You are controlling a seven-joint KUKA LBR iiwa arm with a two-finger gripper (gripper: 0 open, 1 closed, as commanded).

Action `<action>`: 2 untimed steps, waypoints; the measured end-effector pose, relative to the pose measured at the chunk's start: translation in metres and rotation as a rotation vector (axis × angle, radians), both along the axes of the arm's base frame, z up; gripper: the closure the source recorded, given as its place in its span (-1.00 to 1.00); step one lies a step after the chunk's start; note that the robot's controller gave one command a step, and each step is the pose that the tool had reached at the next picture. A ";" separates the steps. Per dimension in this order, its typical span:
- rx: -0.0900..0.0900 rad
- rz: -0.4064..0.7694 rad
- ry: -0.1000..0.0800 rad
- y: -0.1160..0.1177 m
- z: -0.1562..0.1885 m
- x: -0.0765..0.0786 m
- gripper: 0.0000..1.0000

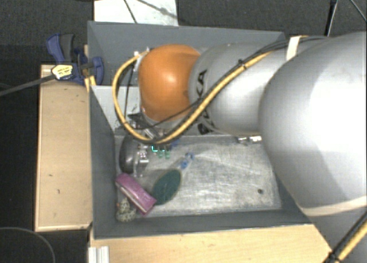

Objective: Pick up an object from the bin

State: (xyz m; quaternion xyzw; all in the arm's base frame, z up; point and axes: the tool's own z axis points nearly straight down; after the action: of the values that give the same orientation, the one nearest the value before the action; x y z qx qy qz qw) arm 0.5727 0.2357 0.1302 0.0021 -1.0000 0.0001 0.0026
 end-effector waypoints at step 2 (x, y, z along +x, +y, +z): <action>-0.003 -0.542 -0.006 -0.013 -0.043 -0.076 1.00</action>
Offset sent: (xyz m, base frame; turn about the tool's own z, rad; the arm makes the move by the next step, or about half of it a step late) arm 0.0000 0.0000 0.0000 0.0000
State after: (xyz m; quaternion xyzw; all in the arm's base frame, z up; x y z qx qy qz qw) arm 0.4963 0.2232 0.0875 -0.2656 -0.9641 0.0011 -0.0003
